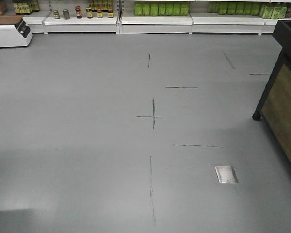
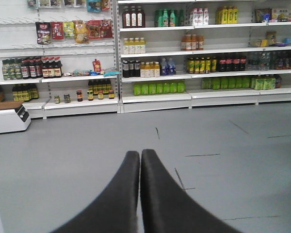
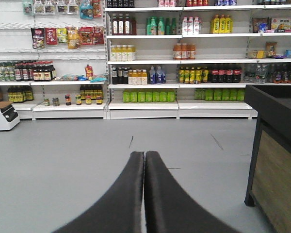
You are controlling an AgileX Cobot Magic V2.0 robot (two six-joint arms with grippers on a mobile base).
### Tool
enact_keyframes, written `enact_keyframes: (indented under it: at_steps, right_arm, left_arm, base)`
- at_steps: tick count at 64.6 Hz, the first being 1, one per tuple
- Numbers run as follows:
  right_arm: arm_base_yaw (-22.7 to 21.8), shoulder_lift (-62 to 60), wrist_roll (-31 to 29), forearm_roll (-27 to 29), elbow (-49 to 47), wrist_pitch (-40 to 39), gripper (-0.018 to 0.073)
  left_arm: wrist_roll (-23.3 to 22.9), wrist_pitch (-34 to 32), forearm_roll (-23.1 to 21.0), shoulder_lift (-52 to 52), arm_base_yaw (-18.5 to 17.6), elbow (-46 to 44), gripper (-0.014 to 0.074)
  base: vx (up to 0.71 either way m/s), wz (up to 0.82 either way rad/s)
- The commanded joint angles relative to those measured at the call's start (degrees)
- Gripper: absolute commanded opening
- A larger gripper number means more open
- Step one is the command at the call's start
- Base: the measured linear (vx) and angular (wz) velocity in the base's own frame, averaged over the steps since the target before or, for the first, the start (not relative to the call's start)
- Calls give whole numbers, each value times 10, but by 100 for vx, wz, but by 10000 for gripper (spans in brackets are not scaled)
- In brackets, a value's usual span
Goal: Pick three apples into basket with both arms
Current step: 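Drive the base across the floor toward the fruit display table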
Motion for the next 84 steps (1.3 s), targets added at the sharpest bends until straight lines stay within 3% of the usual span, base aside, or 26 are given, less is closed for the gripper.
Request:
enact_keyframes:
  at_steps: [1, 43, 84]
  right_arm:
    - [0, 10, -5, -2, 2, -40, -9]
    - [0, 10, -5, -2, 2, -40, -9]
    - [0, 10, -5, -2, 2, -40, -9]
  left_arm:
    - [-1, -37, -4, -9, 0, 13, -6]
    - [-1, -37, -4, -9, 0, 13, -6]
    - [-1, -37, -4, -9, 0, 13, -6]
  base:
    - [25, -16]
    - [27, -34]
    - [24, -63]
